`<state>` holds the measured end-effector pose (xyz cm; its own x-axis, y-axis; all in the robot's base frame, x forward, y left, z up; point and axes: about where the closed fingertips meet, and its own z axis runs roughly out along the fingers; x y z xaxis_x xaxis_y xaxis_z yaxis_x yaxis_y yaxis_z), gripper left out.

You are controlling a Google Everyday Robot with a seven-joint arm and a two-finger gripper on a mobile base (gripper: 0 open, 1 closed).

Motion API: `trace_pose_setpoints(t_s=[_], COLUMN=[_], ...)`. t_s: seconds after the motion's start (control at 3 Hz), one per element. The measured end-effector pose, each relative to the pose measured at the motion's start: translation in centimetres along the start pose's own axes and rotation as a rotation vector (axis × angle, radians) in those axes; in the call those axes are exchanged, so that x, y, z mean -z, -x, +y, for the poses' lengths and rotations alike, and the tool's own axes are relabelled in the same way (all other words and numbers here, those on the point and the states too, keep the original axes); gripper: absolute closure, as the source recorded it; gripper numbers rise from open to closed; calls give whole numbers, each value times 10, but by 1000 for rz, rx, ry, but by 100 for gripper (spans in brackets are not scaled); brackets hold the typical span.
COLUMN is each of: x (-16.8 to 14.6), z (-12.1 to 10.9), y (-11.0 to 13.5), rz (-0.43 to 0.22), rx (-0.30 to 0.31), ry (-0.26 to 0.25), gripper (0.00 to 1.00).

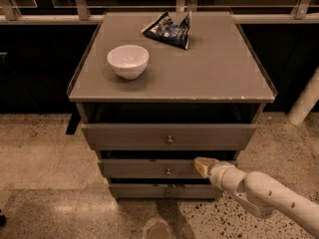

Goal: Open middle drawer

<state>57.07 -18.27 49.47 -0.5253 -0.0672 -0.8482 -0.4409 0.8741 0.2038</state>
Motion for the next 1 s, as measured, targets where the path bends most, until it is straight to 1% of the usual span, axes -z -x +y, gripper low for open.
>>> trace_pose_setpoints(t_s=[0.33, 0.67, 1.0], x=[-22, -43, -61], z=[-10, -17, -21], y=[-2, -8, -7], rz=[17, 28, 18], rx=[-5, -30, -49], ry=[-8, -15, -24], gripper=[100, 100, 100])
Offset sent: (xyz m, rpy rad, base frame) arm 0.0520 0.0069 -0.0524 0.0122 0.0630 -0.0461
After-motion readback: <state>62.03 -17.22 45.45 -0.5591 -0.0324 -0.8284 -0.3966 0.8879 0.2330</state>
